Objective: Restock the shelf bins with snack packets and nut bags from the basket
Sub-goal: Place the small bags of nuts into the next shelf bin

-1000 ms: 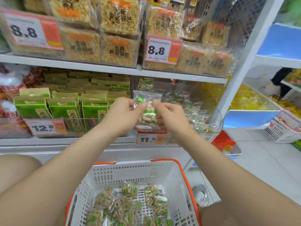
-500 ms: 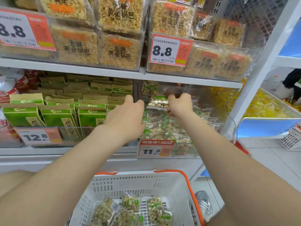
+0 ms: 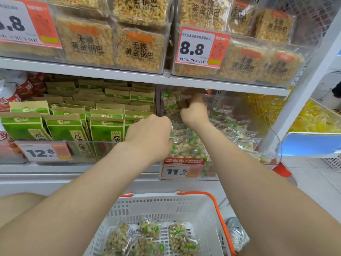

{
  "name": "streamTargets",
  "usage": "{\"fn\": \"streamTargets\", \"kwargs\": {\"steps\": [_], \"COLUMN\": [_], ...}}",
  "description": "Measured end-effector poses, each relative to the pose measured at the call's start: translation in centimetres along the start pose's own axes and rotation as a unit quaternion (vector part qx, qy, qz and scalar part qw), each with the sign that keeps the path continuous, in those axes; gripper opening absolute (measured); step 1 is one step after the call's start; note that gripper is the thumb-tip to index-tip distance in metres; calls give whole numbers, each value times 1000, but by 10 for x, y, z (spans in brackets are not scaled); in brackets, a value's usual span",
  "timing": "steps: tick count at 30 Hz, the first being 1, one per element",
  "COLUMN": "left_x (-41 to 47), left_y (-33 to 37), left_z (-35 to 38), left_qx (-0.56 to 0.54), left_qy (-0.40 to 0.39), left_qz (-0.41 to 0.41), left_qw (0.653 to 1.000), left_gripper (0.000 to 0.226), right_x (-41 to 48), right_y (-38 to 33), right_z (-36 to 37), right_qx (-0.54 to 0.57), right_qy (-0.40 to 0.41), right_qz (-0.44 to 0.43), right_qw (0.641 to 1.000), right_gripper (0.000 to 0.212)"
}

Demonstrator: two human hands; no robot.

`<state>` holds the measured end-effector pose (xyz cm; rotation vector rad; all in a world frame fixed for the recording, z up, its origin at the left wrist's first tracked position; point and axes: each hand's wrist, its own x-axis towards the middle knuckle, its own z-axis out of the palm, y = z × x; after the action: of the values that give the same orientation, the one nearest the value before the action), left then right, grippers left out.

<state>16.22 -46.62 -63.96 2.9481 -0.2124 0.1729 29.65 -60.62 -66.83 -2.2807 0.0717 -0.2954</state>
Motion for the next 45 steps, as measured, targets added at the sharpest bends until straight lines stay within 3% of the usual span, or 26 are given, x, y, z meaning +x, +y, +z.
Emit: {"fn": "streamTargets", "kwargs": {"steps": [6,13,18,22,28,31,34,36,40,45], "left_x": [-1,-4,-3,-3,-3,-4,-8,-14,-30,-54], "left_y": [0,2,1,3,2,1,-1,-2,-9,-12], "left_z": [1,2,2,2,1,0,-2,-3,-5,-5], "left_qx": [-6,-2,1,8,11,8,-10,-26,-11,8], "left_qy": [6,13,15,10,4,10,24,39,51,-2], "left_qz": [1,5,5,2,7,14,24,26,24,-9], "left_qw": [1000,1000,1000,1000,1000,1000,999,999,998,1000], "left_gripper": [13,12,12,9,9,13,31,35,28,33], "right_x": [8,13,16,25,16,9,-4,-17,-52,-120], "right_y": [-2,5,6,12,5,2,2,0,-8,-27], "right_z": [-4,-6,-1,7,5,0,-5,-8,-15,-33], "right_qx": [65,76,168,213,55,26,-17,-66,-48,-7], "right_qy": [53,18,126,140,55,62,83,76,67,49], "right_qz": [33,4,37,63,26,16,52,67,-36,-233], "right_qw": [996,997,977,965,997,998,995,993,996,971], "right_gripper": [30,26,19,27,21,18,35,30,13,25]}}
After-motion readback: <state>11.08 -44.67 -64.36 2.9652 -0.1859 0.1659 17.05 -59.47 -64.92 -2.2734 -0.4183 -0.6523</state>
